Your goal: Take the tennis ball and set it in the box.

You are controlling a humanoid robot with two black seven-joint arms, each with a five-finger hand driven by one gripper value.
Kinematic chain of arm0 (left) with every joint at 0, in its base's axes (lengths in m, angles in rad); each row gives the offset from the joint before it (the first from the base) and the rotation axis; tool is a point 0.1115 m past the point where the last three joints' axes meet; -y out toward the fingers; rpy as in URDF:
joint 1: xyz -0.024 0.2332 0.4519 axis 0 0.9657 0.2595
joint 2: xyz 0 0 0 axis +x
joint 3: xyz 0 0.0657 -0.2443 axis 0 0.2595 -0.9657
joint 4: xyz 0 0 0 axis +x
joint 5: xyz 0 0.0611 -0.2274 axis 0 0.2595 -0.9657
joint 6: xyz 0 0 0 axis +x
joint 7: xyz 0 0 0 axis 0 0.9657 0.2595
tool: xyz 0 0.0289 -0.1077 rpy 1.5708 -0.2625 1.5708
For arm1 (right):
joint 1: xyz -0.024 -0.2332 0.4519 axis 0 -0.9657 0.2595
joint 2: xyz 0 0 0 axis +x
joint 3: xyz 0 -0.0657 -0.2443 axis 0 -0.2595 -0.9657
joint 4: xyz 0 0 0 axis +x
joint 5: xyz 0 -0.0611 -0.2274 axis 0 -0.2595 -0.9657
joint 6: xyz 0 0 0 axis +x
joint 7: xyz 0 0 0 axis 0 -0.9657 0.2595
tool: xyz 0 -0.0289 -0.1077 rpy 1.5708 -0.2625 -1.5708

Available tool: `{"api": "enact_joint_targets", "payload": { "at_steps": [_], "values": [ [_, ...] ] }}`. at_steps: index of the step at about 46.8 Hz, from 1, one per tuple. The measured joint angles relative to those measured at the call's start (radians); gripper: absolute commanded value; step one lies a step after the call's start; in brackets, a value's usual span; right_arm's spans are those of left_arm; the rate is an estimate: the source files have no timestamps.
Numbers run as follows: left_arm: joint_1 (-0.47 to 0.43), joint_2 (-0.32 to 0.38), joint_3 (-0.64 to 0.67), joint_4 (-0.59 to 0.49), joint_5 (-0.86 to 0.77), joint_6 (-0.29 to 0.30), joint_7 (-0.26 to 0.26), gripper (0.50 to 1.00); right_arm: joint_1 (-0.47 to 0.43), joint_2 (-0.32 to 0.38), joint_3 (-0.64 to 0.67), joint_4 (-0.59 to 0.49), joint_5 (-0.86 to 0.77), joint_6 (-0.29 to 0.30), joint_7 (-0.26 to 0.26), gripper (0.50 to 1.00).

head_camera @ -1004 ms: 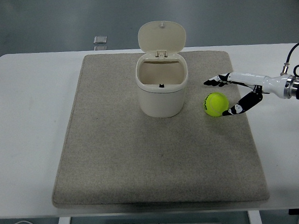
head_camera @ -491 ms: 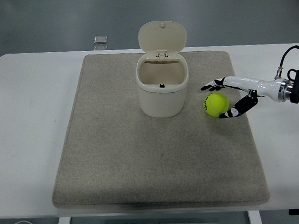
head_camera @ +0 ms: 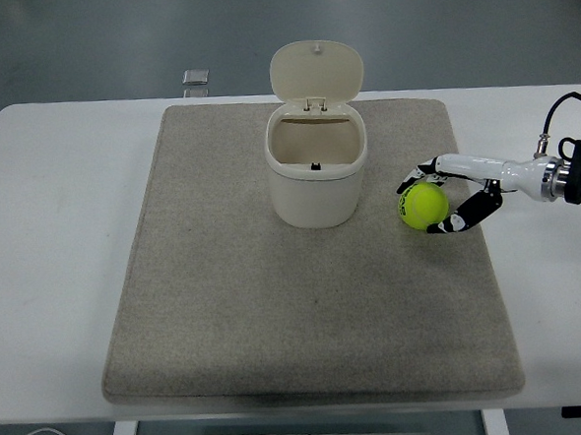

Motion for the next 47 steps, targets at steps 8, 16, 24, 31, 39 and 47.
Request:
{"api": "enact_joint_targets", "payload": {
  "at_steps": [8, 16, 24, 31, 39, 47],
  "values": [
    [0.000, 0.000, 0.000, 0.000, 0.000, 0.000, 0.000, 0.992, 0.002, 0.000, 0.000, 0.001, -0.005, 0.000, 0.000, 0.500],
    [0.000, 0.000, 0.000, 0.000, 0.000, 0.000, 0.000, 0.992, 0.029, -0.005, 0.006, 0.002, 0.010, 0.001, 0.011, 0.500],
    [0.000, 0.000, 0.000, 0.000, 0.000, 0.000, 0.000, 0.992, 0.067, -0.018, 0.016, 0.011, 0.019, 0.010, 0.048, 0.500],
    [0.001, 0.000, 0.000, 0.000, 0.000, 0.000, 0.000, 0.992, 0.100, -0.037, 0.019, 0.019, 0.043, 0.017, 0.092, 0.500],
    [0.000, 0.000, 0.000, 0.000, 0.000, 0.000, 0.000, 0.992, 0.146, -0.056, 0.019, 0.049, 0.074, 0.050, 0.118, 0.500],
    [0.001, 0.000, 0.000, 0.000, 0.000, 0.000, 0.000, 0.992, 0.187, -0.050, 0.019, 0.056, 0.097, 0.053, 0.118, 0.500]
  ]
}}
